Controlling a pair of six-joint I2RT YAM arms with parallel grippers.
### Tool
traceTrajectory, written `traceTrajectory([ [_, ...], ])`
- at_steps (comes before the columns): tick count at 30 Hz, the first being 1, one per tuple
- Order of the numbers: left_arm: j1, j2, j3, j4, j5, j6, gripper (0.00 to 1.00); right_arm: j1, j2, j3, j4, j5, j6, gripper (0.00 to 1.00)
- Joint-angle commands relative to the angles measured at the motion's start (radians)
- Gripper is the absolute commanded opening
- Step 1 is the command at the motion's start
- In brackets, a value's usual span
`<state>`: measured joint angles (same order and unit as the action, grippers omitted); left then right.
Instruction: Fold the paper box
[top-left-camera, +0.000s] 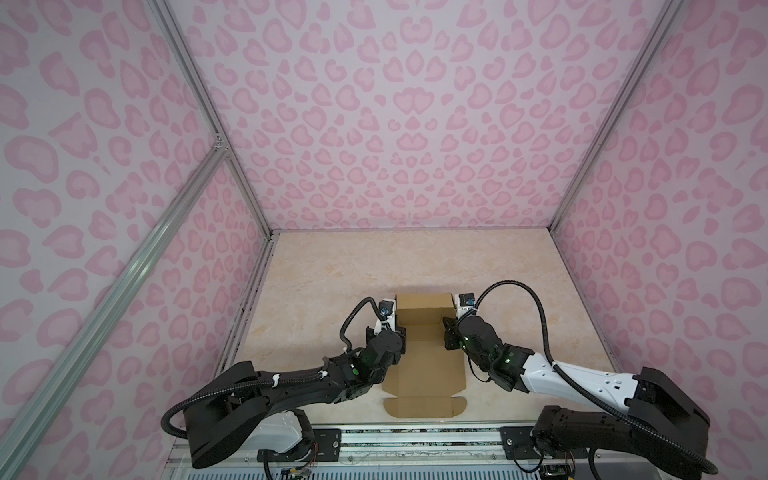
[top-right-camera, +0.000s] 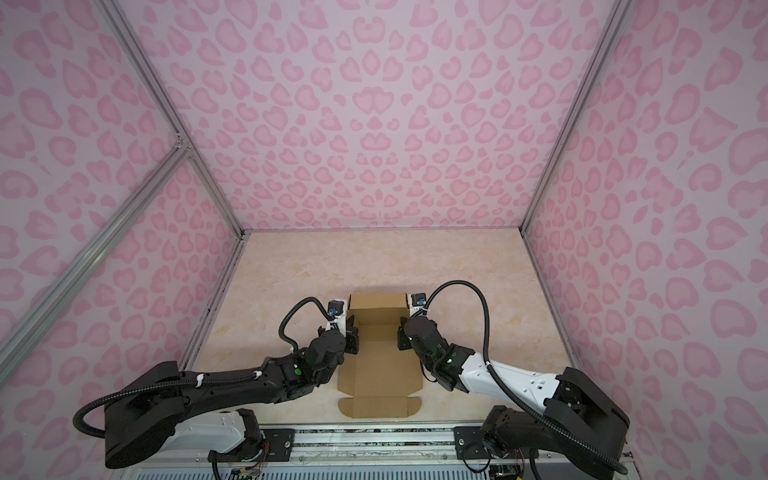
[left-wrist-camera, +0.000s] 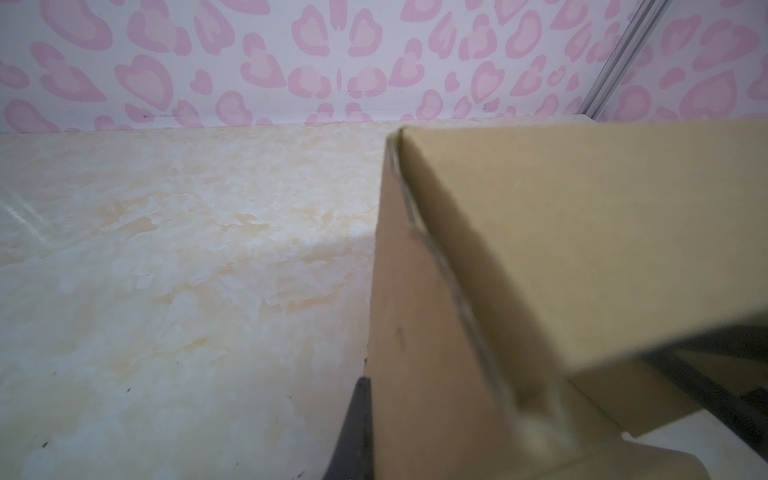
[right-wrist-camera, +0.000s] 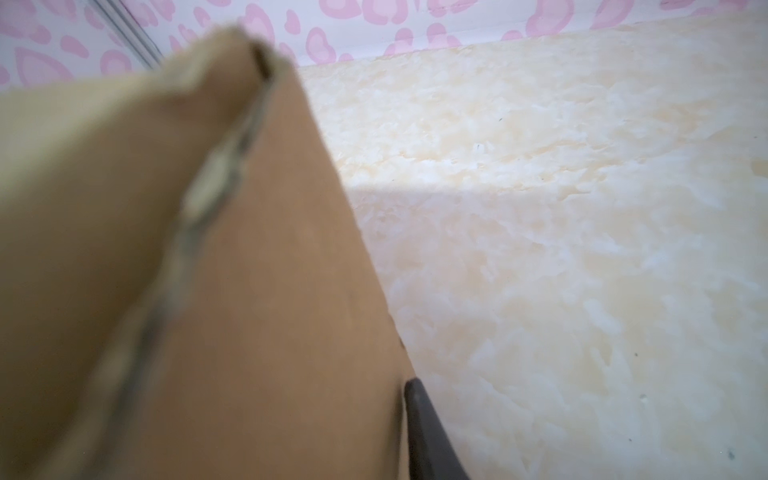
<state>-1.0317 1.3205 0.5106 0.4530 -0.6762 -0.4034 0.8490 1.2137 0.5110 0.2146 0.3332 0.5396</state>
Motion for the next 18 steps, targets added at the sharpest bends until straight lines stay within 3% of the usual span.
traceTrajectory([
  [1,-0.013,0.009,0.026,-0.029,-0.037,-0.015,0.04,-0.001,-0.016,-0.026,0.011,0.121,0.061,0.21],
  [8,-0.042,0.021,0.066,-0.081,-0.083,-0.018,0.04,-0.010,-0.037,0.009,-0.090,0.174,0.098,0.18],
  [18,-0.058,0.039,0.122,-0.147,-0.109,-0.025,0.04,-0.063,-0.048,0.033,-0.170,0.131,0.090,0.02],
])
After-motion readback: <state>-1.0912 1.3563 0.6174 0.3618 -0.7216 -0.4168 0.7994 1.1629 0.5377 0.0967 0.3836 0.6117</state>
